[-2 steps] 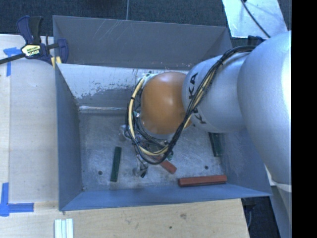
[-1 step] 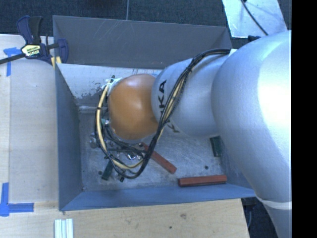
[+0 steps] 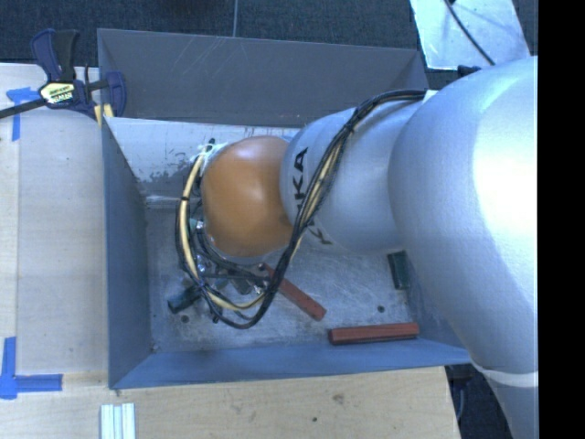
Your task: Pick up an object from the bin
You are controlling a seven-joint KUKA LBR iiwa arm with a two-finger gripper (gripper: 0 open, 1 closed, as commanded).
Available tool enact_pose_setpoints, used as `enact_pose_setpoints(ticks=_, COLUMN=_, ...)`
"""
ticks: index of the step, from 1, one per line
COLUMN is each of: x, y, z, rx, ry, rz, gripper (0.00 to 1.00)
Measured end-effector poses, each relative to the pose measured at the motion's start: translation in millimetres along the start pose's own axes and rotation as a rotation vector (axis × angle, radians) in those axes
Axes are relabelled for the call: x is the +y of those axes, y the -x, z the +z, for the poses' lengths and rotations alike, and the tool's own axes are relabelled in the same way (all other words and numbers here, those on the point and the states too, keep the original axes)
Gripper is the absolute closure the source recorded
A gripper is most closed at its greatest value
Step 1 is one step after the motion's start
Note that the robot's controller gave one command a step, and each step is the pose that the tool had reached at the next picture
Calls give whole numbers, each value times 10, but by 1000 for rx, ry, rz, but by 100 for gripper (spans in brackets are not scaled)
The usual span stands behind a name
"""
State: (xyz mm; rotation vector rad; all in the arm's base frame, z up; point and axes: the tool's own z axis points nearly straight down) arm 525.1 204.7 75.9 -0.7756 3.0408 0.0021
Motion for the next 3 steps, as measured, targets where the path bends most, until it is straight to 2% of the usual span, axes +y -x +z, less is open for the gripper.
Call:
enact_pose_setpoints(ticks=1, x=-1, y=0, z=0, rx=0, ry=0, rz=0, gripper=0)
enact_pose_setpoints(ticks=2, x=-2, y=0, z=-2, rx=1, ry=0, rz=1, gripper=100)
enact_pose_setpoints(ticks=3, x=146, y=-30, z=-1536, rx=-9, ry=-2, rz=-4, gripper=100)
